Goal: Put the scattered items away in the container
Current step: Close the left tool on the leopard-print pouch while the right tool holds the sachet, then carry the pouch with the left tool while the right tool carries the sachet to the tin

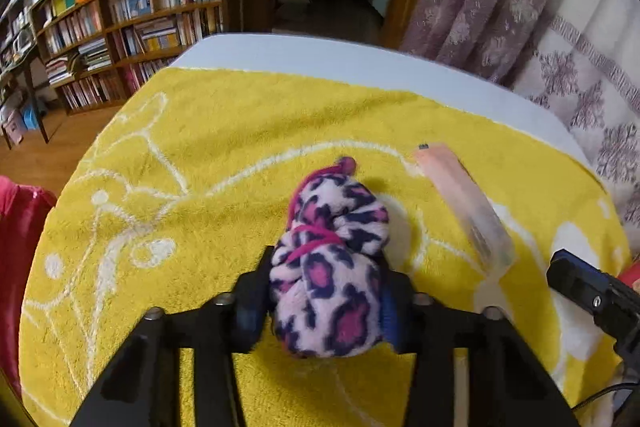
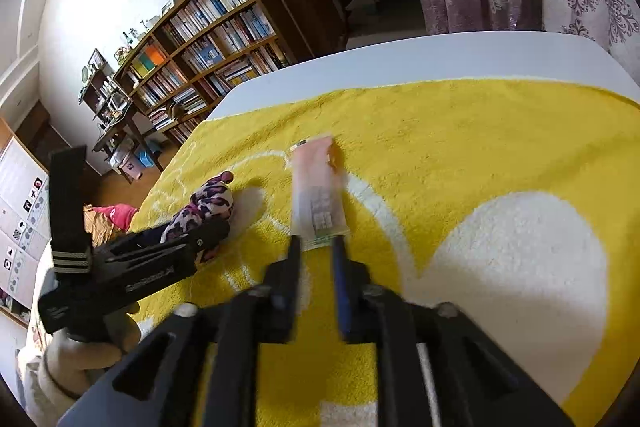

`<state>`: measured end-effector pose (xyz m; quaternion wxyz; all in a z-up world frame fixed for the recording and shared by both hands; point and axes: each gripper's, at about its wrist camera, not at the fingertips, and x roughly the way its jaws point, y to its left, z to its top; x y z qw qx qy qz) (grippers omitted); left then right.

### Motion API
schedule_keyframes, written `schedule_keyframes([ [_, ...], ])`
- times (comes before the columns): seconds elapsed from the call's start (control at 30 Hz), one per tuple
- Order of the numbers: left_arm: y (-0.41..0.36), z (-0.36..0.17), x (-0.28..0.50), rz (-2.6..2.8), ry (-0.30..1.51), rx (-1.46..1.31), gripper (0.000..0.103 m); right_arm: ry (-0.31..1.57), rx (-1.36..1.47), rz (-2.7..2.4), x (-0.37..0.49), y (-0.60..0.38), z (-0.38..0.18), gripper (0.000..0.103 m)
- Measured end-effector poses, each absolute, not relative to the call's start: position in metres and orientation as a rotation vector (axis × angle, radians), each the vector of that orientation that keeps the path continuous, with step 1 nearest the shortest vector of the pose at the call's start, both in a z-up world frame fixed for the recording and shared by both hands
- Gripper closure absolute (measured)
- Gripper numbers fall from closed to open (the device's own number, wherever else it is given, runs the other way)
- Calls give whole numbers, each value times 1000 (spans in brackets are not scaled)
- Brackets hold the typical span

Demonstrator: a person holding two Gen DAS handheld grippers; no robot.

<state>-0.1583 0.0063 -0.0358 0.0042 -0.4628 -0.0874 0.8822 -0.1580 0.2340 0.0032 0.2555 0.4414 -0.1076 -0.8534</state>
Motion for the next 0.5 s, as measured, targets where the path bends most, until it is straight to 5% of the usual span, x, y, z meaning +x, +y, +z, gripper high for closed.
schedule_keyframes([
  [0.07, 0, -34, -154, 2755, -336, -1422, 60, -275, 1180, -2342, -156, 234, 5, 39],
  [0.1, -3, -33, -153, 2764, -337, -1414, 60, -252, 1167, -2368, -154, 234, 6, 37],
  [0.5, -4, -32, -149, 2781, -353, -1395, 60, -16, 1239, -2396, -180, 195, 0, 35],
])
